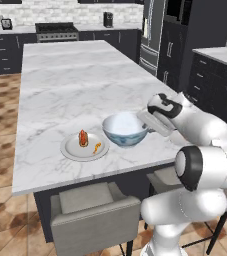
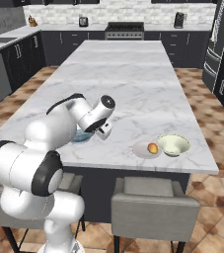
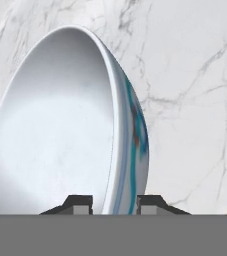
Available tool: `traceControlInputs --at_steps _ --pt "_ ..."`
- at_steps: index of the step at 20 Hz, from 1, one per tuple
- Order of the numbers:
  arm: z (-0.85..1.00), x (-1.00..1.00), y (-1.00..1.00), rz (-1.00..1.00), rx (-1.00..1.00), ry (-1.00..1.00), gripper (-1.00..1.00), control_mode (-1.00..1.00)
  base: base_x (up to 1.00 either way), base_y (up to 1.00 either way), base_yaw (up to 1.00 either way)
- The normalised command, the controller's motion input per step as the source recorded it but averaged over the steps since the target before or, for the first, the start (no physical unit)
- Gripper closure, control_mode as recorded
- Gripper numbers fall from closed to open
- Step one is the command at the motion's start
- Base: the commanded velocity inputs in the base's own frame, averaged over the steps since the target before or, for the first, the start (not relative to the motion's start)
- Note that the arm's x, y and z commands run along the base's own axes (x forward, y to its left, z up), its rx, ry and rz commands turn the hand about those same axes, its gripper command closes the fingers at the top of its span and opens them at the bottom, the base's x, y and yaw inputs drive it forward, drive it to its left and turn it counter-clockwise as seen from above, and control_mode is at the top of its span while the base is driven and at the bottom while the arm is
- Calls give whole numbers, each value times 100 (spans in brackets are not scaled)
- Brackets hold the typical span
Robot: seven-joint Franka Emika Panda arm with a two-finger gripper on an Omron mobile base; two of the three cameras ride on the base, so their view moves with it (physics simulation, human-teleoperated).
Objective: Take the smaller bowl and place it next to the appetizer plate on the dining counter , and place the larger bowl next to the plate with cooked food.
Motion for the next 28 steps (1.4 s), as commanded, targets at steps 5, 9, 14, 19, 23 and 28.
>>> traceControlInputs --at_steps 5,9,14,19,23,28 --pt "-26 40 -12 0 5 0 100 -100 0 0 0" --pt "-13 25 0 0 0 0 100 -100 0 0 0" --pt "-29 11 0 0 0 0 100 -100 0 0 0" --pt "-25 17 0 0 0 -5 100 -100 0 0 0" --pt "-11 40 0 0 0 -11 100 -100 0 0 0" --pt "-8 26 0 0 -1 -3 100 -100 0 0 0"
